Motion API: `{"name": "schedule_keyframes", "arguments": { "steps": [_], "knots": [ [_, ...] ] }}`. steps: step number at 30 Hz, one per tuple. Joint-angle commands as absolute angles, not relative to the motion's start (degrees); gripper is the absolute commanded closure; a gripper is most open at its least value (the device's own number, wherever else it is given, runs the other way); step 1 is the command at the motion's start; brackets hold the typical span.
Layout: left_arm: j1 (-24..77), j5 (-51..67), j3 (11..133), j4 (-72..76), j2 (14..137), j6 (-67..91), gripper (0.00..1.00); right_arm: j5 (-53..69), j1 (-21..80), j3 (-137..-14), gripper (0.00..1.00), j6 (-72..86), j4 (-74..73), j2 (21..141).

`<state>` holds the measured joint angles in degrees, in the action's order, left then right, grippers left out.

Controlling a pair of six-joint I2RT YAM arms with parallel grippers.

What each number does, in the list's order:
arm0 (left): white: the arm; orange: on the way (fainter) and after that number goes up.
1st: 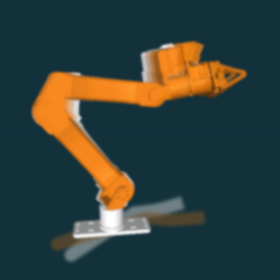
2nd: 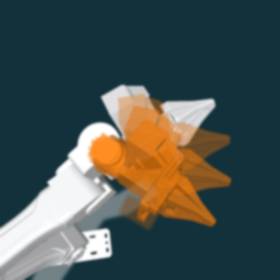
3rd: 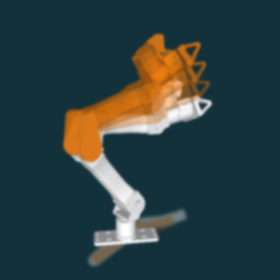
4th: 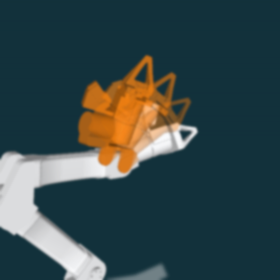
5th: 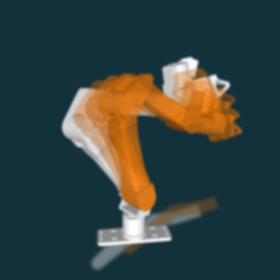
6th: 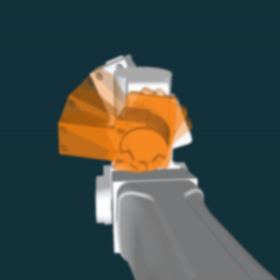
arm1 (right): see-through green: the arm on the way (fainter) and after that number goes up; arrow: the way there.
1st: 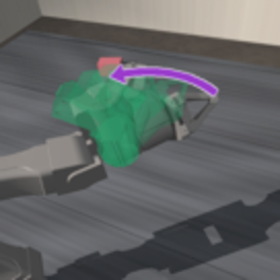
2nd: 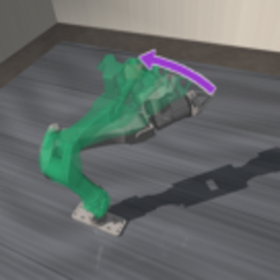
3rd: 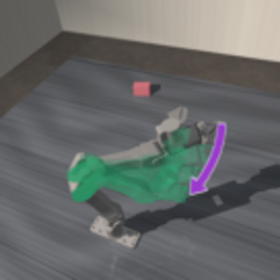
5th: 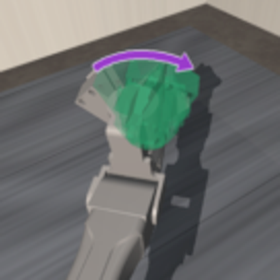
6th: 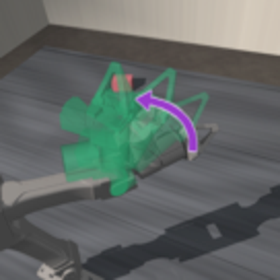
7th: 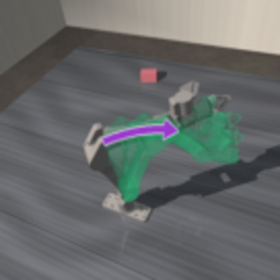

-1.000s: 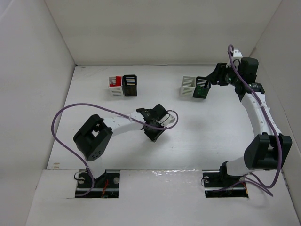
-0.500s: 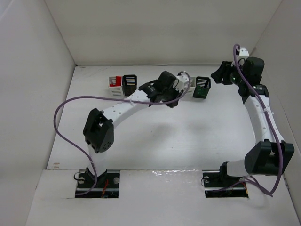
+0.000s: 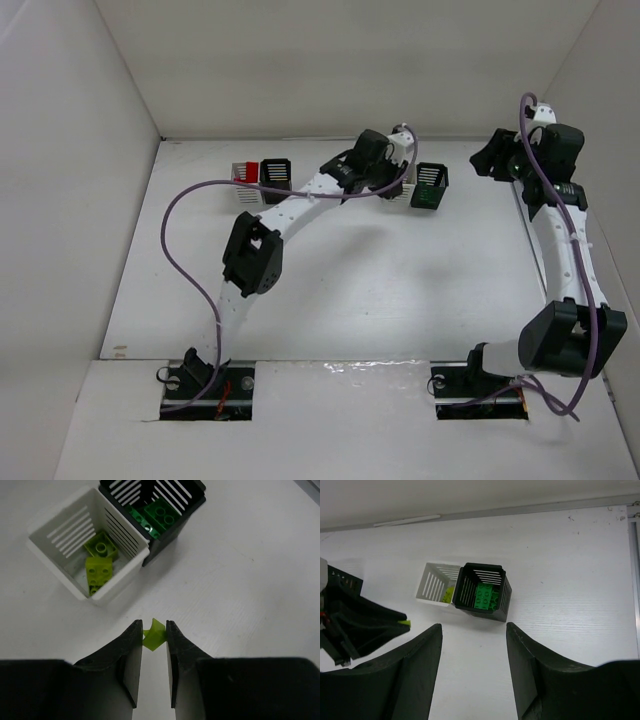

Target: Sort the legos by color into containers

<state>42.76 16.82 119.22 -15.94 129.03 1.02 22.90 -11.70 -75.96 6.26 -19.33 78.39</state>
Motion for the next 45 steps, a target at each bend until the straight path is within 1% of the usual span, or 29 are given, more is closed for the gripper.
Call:
{"name": "schedule_keyframes", "arguments": {
  "steps": [1, 15, 21, 27, 30, 31, 32, 35, 36, 40, 41, 43, 44, 45],
  "knots": [
    [41.0, 17.9, 128.5, -13.2, 130.5, 2.4, 1.00, 23.0, -12.7, -77.6, 0.41, 6.9, -18.6, 78.1],
    [38.6, 17.4, 132.5, -7.1, 136.2, 2.9, 1.00, 26.1, -12.7, -77.0, 0.41, 7.5, -18.7, 80.5],
    [38.1, 16.8, 134.6, -3.6, 138.3, 2.9, 0.95, 26.6, -12.7, -77.0, 0.41, 7.5, -18.7, 81.6],
    [38.1, 16.8, 136.8, -2.6, 140.2, 2.9, 0.95, 27.8, -12.7, -77.5, 0.41, 7.5, -18.7, 82.8],
    [38.1, 16.8, 136.8, -2.5, 141.3, 3.4, 0.92, 28.3, -12.7, -77.5, 0.39, 8.0, -18.7, 83.3],
    [38.1, 16.8, 136.8, -1.9, 141.3, 3.4, 0.90, 28.3, -12.7, -77.5, 0.39, 8.0, -18.7, 83.3],
    [38.1, 16.8, 136.8, -1.9, 141.3, 3.4, 0.85, 28.3, -12.7, -77.5, 0.39, 8.0, -18.7, 83.3],
    [38.1, 16.8, 136.8, -1.2, 141.9, 3.4, 0.75, 28.8, -12.7, -77.5, 0.39, 8.0, -18.7, 83.3],
    [38.1, 16.8, 136.8, -1.2, 141.9, 3.4, 0.67, 28.8, -12.7, -77.5, 0.39, 8.0, -18.7, 83.3],
    [38.1, 15.6, 136.8, 0.8, 141.9, 3.4, 0.46, 28.8, -12.7, -77.5, 0.39, 8.0, -18.2, 83.3],
    [38.1, 15.6, 136.8, 0.8, 141.9, 3.4, 0.39, 28.8, -12.7, -77.5, 0.39, 8.0, -18.2, 83.3],
    [38.1, 15.0, 137.4, 1.4, 141.9, 3.4, 0.30, 28.8, -12.7, -77.0, 0.38, 8.0, -18.2, 83.3],
    [38.1, 15.0, 137.4, 1.4, 141.9, 3.4, 0.30, 28.8, -12.7, -77.0, 0.38, 8.0, -18.2, 83.3],
    [38.1, 14.2, 137.4, 1.4, 141.2, 3.4, 0.26, 28.8, -12.7, -77.0, 0.37, 8.0, -18.2, 83.3]
  ]
}}
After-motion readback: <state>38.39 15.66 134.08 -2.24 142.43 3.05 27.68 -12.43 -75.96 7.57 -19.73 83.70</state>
